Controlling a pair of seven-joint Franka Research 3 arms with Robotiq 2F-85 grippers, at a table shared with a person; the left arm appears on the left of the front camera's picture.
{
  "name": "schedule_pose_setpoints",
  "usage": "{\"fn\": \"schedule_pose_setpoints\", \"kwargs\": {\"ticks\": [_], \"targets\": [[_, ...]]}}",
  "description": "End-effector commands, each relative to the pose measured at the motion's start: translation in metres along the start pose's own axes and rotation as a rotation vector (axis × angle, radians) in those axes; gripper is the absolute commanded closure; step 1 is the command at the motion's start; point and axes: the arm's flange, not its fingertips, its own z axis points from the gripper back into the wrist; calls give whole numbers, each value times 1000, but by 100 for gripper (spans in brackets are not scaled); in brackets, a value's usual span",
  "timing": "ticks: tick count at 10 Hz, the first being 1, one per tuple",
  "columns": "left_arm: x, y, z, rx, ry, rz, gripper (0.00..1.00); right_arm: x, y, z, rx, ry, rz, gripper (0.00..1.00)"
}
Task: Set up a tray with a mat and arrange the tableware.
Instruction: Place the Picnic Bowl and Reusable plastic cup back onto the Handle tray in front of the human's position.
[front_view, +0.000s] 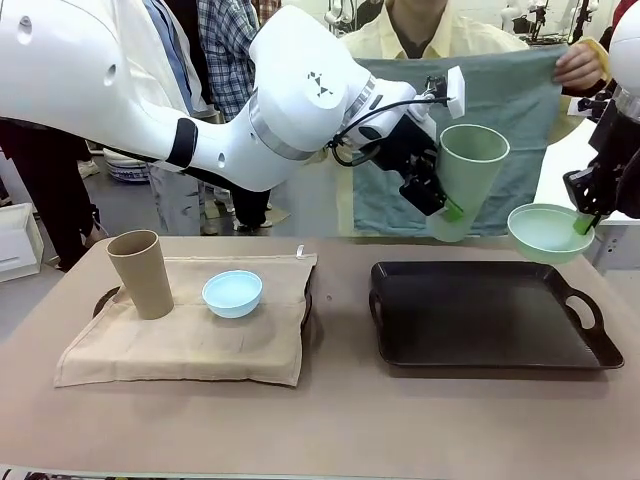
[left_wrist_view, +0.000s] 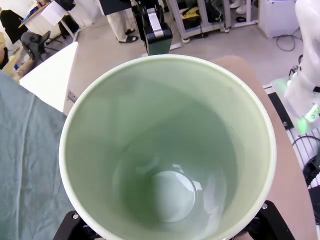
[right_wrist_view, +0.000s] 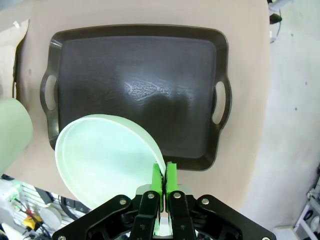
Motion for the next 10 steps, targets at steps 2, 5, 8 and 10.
{"fn": "schedule_pose_setpoints", "kwargs": {"ticks": [2,5,8,10], "targets": [[4,2,0,5,-5,-17,81,0,0,-1,-2,2,4,100],[4,2,0,5,-5,-17,81,0,0,-1,-2,2,4,100],[4,2,0,5,-5,-17,81,0,0,-1,-2,2,4,100],[4,2,0,5,-5,-17,81,0,0,-1,-2,2,4,100]]}}
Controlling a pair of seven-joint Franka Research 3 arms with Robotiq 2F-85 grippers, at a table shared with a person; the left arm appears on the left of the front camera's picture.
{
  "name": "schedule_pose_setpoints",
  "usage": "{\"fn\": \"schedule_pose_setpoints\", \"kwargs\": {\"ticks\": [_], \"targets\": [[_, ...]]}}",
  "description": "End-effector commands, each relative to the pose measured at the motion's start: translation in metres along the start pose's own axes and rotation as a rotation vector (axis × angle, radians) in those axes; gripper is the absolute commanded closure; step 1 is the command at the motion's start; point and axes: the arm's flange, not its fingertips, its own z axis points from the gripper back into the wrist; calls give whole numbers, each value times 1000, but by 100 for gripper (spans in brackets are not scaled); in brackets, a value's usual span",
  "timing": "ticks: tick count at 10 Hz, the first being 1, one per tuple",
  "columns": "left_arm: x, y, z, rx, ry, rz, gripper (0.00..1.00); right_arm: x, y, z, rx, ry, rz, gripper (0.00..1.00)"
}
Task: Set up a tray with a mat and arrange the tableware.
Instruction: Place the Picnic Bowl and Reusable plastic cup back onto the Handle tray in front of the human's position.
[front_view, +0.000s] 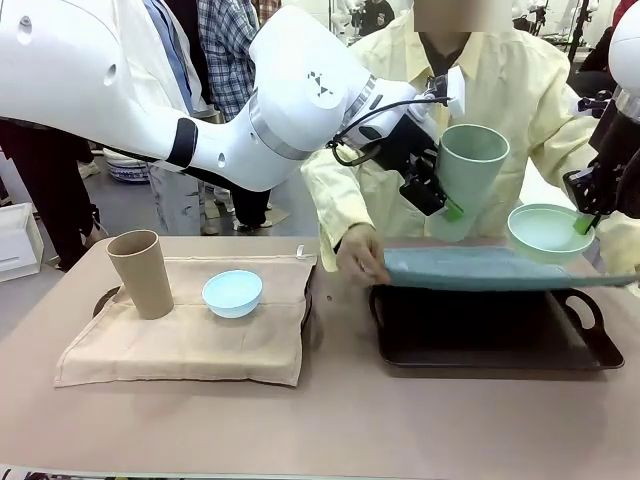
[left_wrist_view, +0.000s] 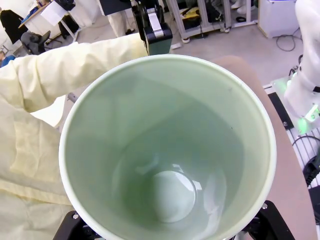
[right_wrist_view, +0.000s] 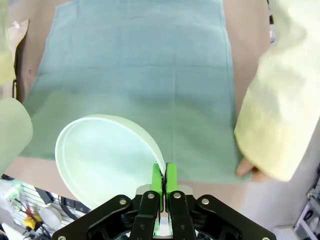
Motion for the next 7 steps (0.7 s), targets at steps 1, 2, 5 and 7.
{"fn": "schedule_pose_setpoints", "kwargs": {"ticks": [1,2,5,7], "targets": [[4,2,0,4,-5,-17,81,0,0,-1,-2,2,4,100],[4,2,0,4,-5,-17,81,0,0,-1,-2,2,4,100],[4,2,0,4,-5,-17,81,0,0,-1,-2,2,4,100],[4,2,0,4,-5,-17,81,0,0,-1,-2,2,4,100]]}}
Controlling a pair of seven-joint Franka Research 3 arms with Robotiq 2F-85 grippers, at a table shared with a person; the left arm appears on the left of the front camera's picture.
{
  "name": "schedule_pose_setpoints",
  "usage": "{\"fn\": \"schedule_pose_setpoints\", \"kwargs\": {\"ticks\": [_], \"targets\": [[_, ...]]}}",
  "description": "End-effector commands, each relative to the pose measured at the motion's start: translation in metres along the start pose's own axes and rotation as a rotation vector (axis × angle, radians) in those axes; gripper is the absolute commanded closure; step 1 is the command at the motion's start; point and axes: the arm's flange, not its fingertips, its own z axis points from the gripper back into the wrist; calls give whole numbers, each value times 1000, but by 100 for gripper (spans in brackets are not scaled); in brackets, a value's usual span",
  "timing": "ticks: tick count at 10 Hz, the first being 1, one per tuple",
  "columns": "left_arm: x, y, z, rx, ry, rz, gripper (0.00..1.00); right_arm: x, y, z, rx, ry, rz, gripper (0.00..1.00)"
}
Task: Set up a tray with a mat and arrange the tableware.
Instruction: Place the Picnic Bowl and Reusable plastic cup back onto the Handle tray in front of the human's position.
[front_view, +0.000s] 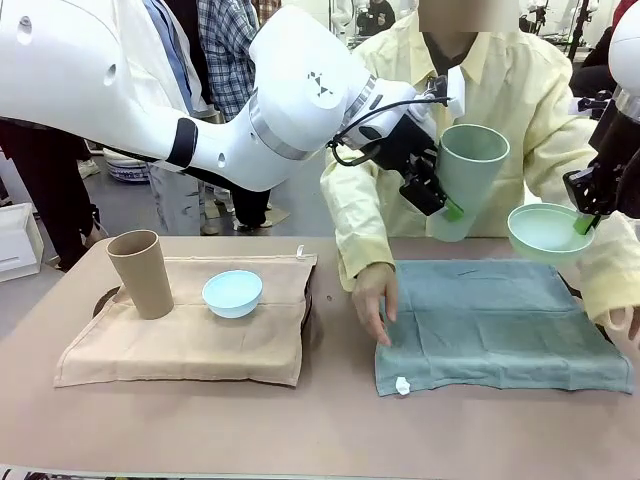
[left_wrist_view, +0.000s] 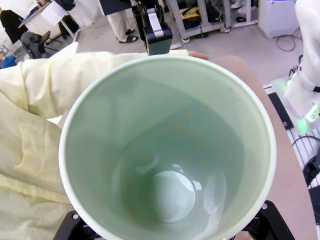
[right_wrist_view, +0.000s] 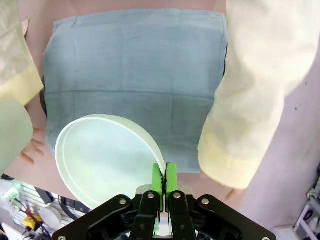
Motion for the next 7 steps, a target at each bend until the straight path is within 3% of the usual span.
{"fn": "schedule_pose_setpoints", "kwargs": {"ticks": [1,7], "targets": [[4,2,0,4,-5,-17,81,0,0,-1,-2,2,4,100],[4,2,0,4,-5,-17,81,0,0,-1,-2,2,4,100]]}}
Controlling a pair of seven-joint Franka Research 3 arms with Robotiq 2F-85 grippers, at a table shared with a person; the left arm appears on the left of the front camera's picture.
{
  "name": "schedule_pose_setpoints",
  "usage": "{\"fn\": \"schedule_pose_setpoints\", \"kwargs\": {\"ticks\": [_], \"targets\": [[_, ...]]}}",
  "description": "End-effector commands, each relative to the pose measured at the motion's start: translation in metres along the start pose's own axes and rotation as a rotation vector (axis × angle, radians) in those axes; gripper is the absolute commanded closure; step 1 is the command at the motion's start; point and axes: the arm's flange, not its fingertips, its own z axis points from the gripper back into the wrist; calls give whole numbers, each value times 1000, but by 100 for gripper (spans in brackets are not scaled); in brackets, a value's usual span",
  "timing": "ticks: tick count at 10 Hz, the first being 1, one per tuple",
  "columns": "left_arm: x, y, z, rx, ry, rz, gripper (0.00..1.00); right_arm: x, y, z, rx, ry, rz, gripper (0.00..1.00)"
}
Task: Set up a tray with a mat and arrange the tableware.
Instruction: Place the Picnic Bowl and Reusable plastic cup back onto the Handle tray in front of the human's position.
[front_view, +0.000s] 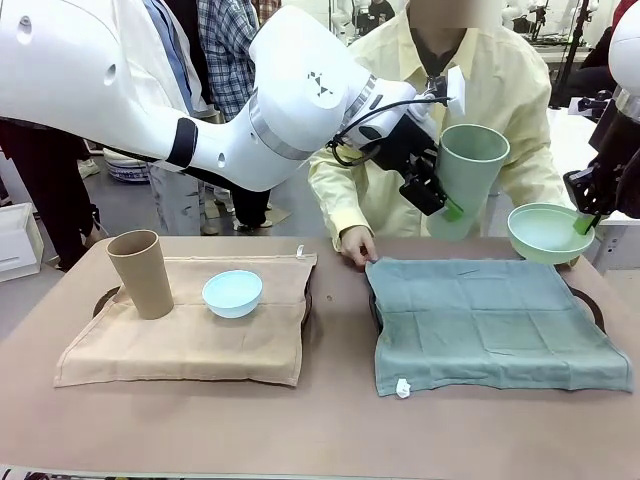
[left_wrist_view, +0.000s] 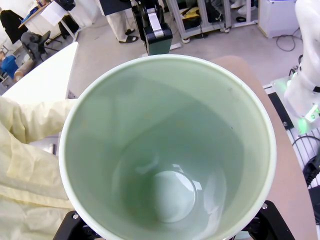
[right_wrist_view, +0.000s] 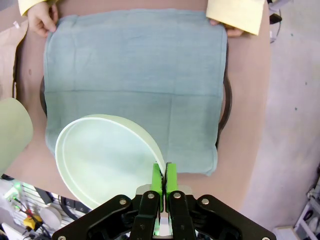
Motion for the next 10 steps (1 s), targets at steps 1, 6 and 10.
{"fn": "schedule_pose_setpoints", "kwargs": {"ticks": [1,6,10], "targets": [[4,2,0,4,-5,-17,81,0,0,-1,-2,2,4,100],[4,2,0,4,-5,-17,81,0,0,-1,-2,2,4,100],[4,2,0,4,-5,-17,81,0,0,-1,-2,2,4,100]]}}
